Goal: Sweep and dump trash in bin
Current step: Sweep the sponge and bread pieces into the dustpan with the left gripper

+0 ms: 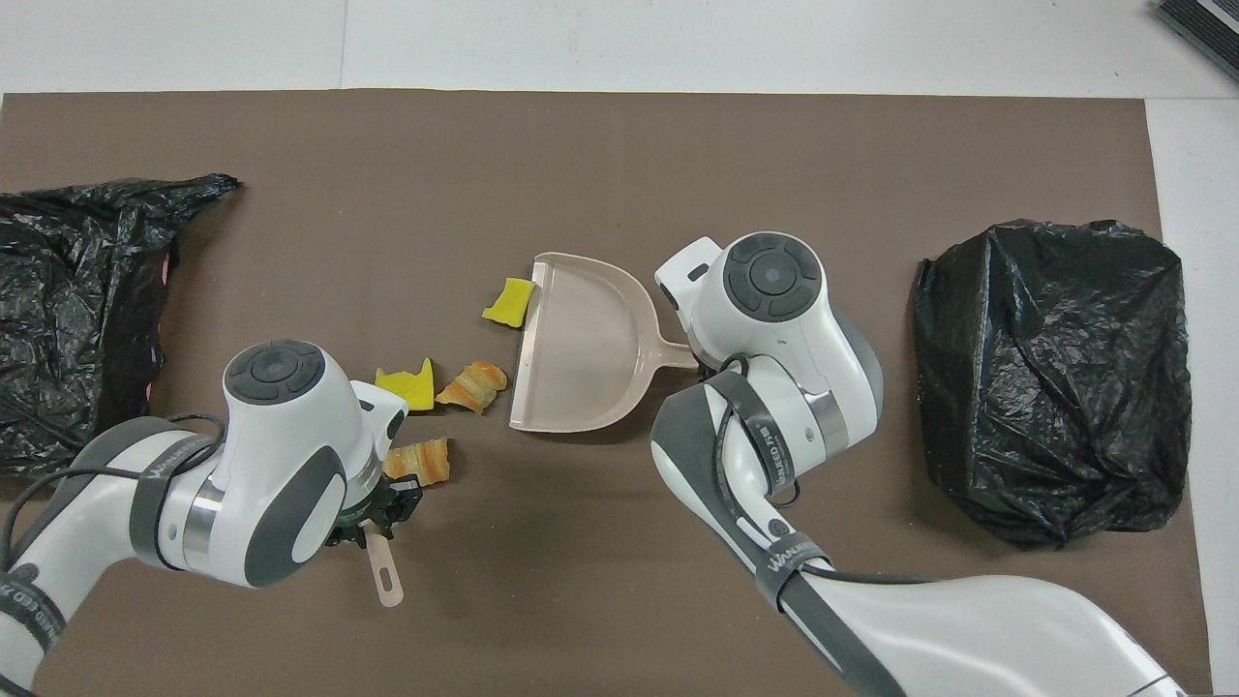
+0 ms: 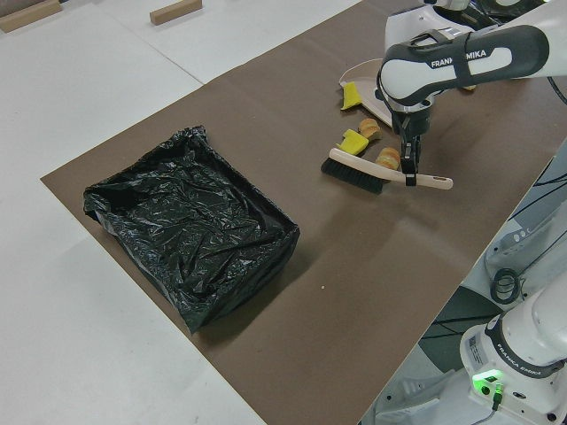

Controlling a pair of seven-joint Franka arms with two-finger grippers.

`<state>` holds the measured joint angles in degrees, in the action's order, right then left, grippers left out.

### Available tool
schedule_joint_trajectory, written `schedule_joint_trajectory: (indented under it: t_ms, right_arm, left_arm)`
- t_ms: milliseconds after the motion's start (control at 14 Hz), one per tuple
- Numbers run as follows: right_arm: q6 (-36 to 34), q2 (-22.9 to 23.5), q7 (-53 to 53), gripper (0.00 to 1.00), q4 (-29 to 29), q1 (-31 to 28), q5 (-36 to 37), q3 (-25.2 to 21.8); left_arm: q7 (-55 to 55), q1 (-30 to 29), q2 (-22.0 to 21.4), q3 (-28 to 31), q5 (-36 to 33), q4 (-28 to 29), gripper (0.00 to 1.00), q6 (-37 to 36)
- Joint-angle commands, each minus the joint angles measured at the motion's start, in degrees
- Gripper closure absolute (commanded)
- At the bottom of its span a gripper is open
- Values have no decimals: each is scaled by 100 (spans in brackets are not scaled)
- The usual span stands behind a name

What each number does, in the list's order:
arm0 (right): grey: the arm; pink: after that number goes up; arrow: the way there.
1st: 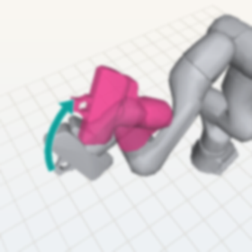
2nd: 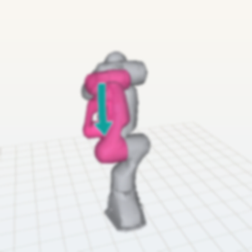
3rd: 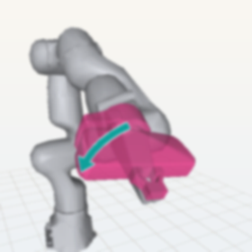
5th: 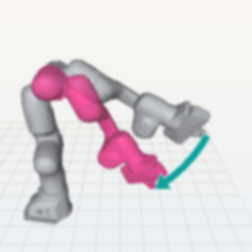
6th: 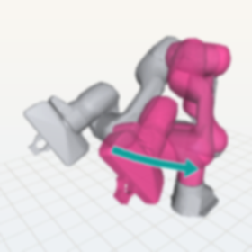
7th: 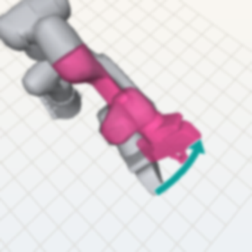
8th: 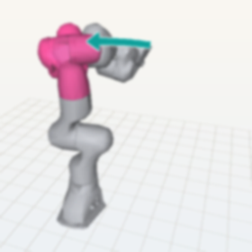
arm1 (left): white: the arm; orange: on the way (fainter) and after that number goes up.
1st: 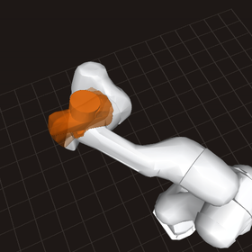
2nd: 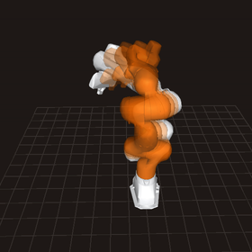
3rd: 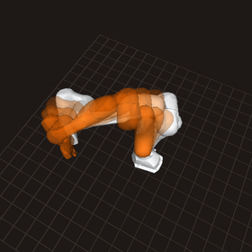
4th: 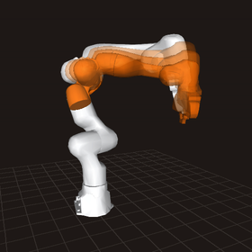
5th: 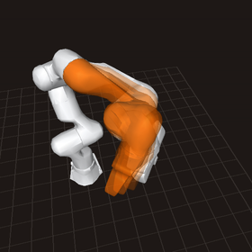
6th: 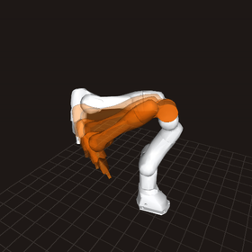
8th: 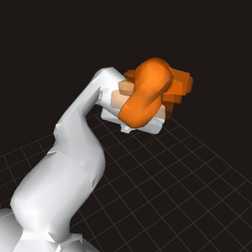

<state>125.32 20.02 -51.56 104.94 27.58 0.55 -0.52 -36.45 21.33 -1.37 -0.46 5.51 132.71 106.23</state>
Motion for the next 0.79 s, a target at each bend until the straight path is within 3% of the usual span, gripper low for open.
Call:
schedule_joint_trajectory:
  t_ms: [0, 358, 572, 715]
  right_arm:
    - [424, -349, 296, 100, 616, 72, 182, 8]
    - [310, -340, 348, 100, 546, 72, 262, 17]
    - [-646, -349, 261, 100, 125, 63, 567, 8]
    - [-772, -367, 322, 100, 44, 72, 666, 17]
  left_arm:
    - [383, 143, -224, 37, 292, 238, 100, 249]
    - [771, 178, -197, 55, 539, 212, 100, 311]
    - [780, 170, -189, 55, 539, 212, 100, 320]
    - [780, 170, -189, 55, 539, 203, 100, 320]
